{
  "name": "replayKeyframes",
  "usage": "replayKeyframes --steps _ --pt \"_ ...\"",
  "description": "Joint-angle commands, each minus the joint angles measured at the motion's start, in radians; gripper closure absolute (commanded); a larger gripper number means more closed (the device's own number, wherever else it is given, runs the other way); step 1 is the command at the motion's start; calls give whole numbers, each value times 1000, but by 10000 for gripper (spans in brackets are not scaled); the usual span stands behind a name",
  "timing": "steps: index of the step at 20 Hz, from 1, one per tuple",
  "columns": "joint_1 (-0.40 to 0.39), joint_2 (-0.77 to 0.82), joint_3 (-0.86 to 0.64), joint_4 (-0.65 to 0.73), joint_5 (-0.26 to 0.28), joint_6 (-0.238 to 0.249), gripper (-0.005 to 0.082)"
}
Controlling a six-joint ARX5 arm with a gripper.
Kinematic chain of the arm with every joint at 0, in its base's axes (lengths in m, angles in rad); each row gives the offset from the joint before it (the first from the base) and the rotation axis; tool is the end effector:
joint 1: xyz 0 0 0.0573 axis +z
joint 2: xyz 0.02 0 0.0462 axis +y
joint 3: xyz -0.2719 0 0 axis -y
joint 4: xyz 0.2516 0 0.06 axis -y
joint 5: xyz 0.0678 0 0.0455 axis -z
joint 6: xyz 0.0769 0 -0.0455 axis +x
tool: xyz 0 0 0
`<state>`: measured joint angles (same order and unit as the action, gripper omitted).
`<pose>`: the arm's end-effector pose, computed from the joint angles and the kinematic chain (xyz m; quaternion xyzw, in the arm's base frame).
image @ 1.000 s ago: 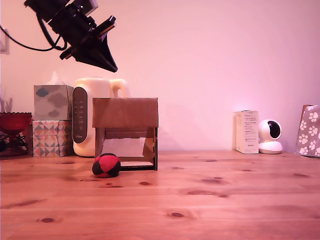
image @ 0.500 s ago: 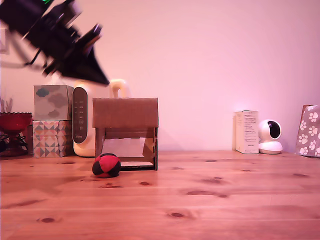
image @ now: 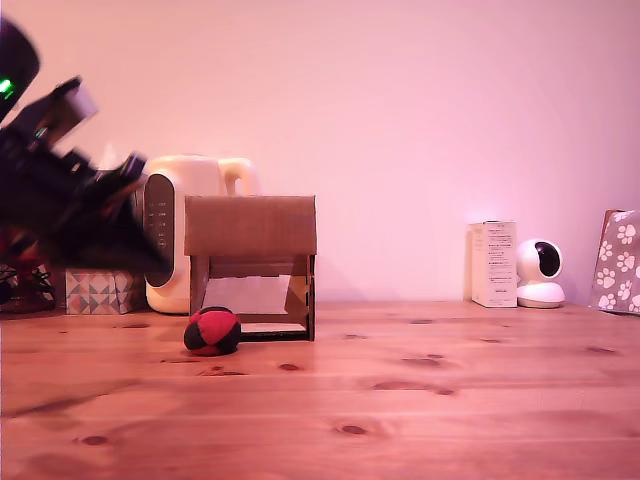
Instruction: Drop the footbag into the cardboard dice tower
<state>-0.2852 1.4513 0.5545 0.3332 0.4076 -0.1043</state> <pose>0.2875 -0.1160 0.1404 -0.0641 0.2942 -0.3112 0.9014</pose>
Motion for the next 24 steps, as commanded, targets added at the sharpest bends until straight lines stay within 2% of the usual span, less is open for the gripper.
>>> replayKeyframes --steps 1,3,10,11,14,15,17,24 --pt "-10 -13 -10 13 -2 -3 793" --pt "-12 -13 -10 38 -4 0 793" --pt "-13 -9 -10 150 -86 7 773" --pt "-13 -5 -10 169 -87 8 673" --pt "-13 2 -9 198 -87 8 75" --pt "-13 3 -9 201 -88 13 -24" --pt "-13 21 -9 220 -88 26 -15" --pt "-13 190 18 332 -92 26 -15"
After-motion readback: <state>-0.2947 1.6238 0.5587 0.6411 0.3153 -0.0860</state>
